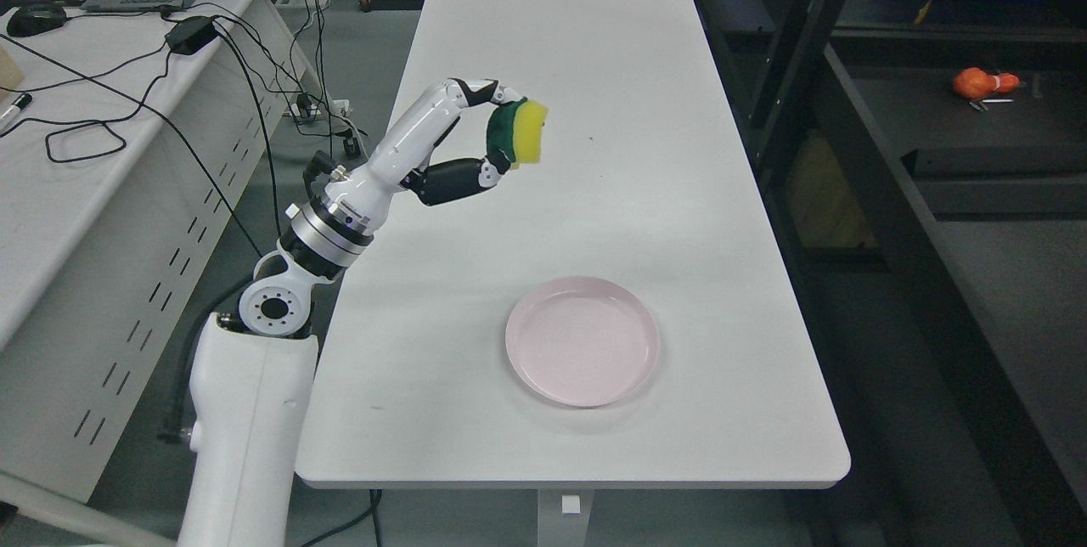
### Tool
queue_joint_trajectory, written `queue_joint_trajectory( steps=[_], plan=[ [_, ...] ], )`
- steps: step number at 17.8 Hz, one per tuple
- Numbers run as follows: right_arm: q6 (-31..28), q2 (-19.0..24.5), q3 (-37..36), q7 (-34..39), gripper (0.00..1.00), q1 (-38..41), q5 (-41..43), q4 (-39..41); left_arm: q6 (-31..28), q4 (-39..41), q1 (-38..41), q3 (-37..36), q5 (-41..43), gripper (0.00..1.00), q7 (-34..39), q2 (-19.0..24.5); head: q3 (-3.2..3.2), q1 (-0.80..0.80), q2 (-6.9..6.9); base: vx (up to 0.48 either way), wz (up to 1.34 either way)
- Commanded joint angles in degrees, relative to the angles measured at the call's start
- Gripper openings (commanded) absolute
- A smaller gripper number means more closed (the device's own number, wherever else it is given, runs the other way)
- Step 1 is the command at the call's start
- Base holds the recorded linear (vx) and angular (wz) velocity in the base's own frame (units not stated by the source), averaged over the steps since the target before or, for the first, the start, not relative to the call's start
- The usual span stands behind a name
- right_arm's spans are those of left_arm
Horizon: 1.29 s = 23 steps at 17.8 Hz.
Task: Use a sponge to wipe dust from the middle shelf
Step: 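Lift the sponge off the plate with the left hand, then carry the sponge toward the metal shelf while the robot turns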
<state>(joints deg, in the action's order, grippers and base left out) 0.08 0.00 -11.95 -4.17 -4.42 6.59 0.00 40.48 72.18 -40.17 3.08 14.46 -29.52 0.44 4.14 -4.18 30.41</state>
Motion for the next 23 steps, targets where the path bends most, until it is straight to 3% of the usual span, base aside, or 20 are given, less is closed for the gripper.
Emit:
queue_joint_trajectory(
  steps=[1,4,6,8,12,18,23],
  plan=[
    [-4.1,-1.0,0.0,0.0,1.0,0.0,0.0,1.0,-5.7,0.2,2.6,7.1,-11.9,0.0,1.7,0.6,0.0,0.0,0.0,-0.146,-0.16],
    [-4.1,-1.0,0.0,0.0,1.0,0.0,0.0,1.0,-9.6,0.0,4.9,5.6,-15.8,0.0,11.7,0.6,0.0,0.0,0.0,-0.17,-0.26],
    [-4.1,-1.0,0.0,0.0,1.0,0.0,0.0,1.0,-12.9,0.2,8.2,0.1,-18.8,0.0,24.2,0.6,0.0,0.0,0.0,-0.198,-0.35],
    [-4.1,-1.0,0.0,0.0,1.0,0.0,0.0,1.0,-13.9,0.2,12.1,-4.4,-21.0,0.0,30.2,0.6,0.0,0.0,0.0,-0.218,-0.51],
    [-4.1,-1.0,0.0,0.0,1.0,-0.1,0.0,1.0,-14.9,2.5,19.5,-7.1,-23.4,0.0,30.5,0.6,0.0,0.0,0.0,-0.236,-0.64],
    [-4.1,-1.0,0.0,0.0,1.0,0.0,0.0,1.0,-24.0,13.2,23.0,-8.3,-28.8,0.0,30.7,0.6,0.0,0.0,0.0,-0.279,-0.67],
    [-4.1,-1.0,0.0,0.0,1.0,0.0,0.0,1.0,-24.0,17.0,23.7,-18.1,-29.0,0.0,31.2,0.6,0.0,0.0,0.0,-0.346,-0.86]
  ],
)
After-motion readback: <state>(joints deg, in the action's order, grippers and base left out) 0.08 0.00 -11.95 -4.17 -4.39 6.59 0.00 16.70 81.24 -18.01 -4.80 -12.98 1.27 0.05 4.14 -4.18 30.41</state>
